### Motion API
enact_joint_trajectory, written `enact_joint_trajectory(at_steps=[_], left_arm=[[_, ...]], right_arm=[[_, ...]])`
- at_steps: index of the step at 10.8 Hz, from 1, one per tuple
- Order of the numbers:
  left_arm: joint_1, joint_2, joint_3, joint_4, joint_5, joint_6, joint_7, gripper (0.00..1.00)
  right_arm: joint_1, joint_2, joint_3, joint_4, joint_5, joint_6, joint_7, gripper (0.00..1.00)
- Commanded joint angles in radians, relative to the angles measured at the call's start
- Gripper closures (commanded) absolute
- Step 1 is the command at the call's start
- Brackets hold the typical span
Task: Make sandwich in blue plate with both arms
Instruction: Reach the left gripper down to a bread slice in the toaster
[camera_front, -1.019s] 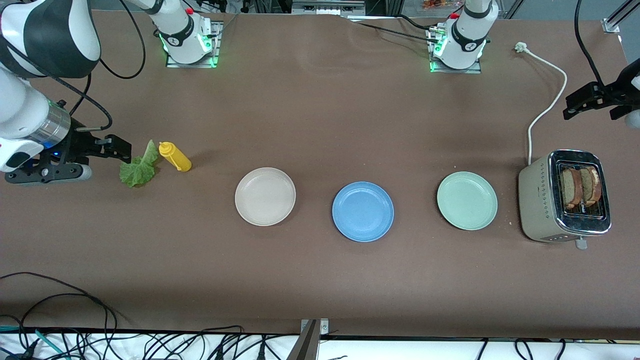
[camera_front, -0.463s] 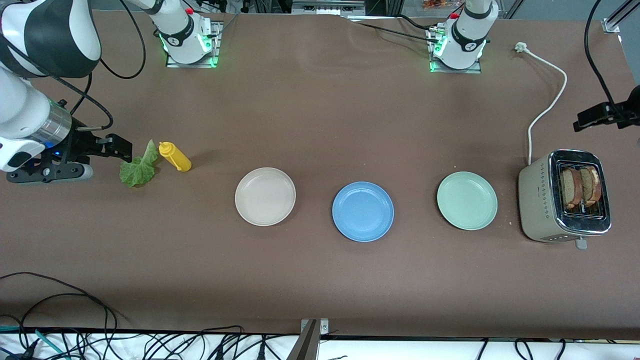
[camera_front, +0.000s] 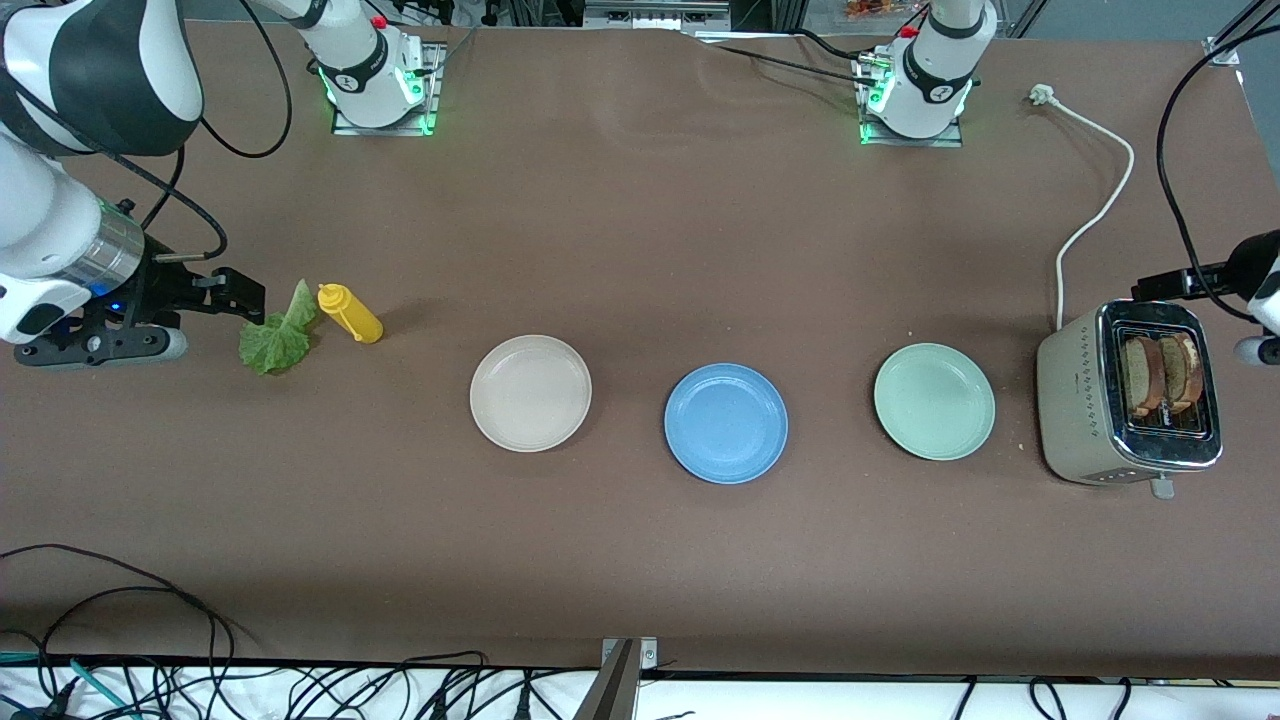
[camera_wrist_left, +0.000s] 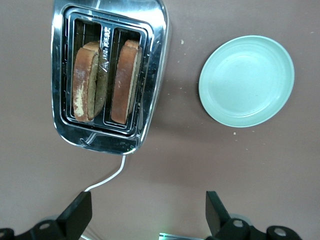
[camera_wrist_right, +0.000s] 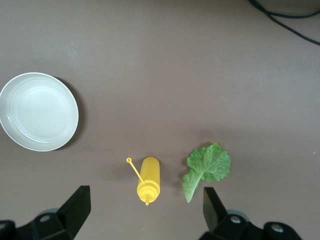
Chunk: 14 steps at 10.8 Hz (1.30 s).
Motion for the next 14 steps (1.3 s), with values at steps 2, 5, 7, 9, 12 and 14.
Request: enact_joint_trajectory(at_steps=[2, 5, 7, 9, 12, 14], left_arm=[[0.005, 0.071, -0.005, 0.038, 0.032, 0.020, 0.009, 0.00], [0.005, 0.119, -0.005, 0.040, 0.032, 0.043, 0.009, 0.00], [0.007, 0.151, -0.005, 0.040, 0.032, 0.069, 0.009, 0.00], [0.008, 0.186, -0.005, 0.040, 0.034, 0.106, 0.009, 0.00], [0.022, 0.203, -0.005, 0.040, 0.067, 0.135, 0.012, 0.00], [0.042, 0.216, -0.005, 0.040, 0.067, 0.151, 0.024, 0.00]], right_arm=[[0.000, -0.012, 0.003, -0.001, 0.015, -0.010, 0.009, 0.00], [0.000, -0.010, 0.003, -0.001, 0.015, -0.009, 0.009, 0.00], [0.000, -0.010, 0.003, -0.001, 0.015, -0.010, 0.009, 0.00], [0.002, -0.010, 0.003, -0.001, 0.015, -0.009, 0.009, 0.00], [0.002, -0.010, 0.003, -0.001, 0.015, -0.009, 0.010, 0.00], [0.003, -0.009, 0.003, -0.001, 0.015, -0.009, 0.010, 0.00]])
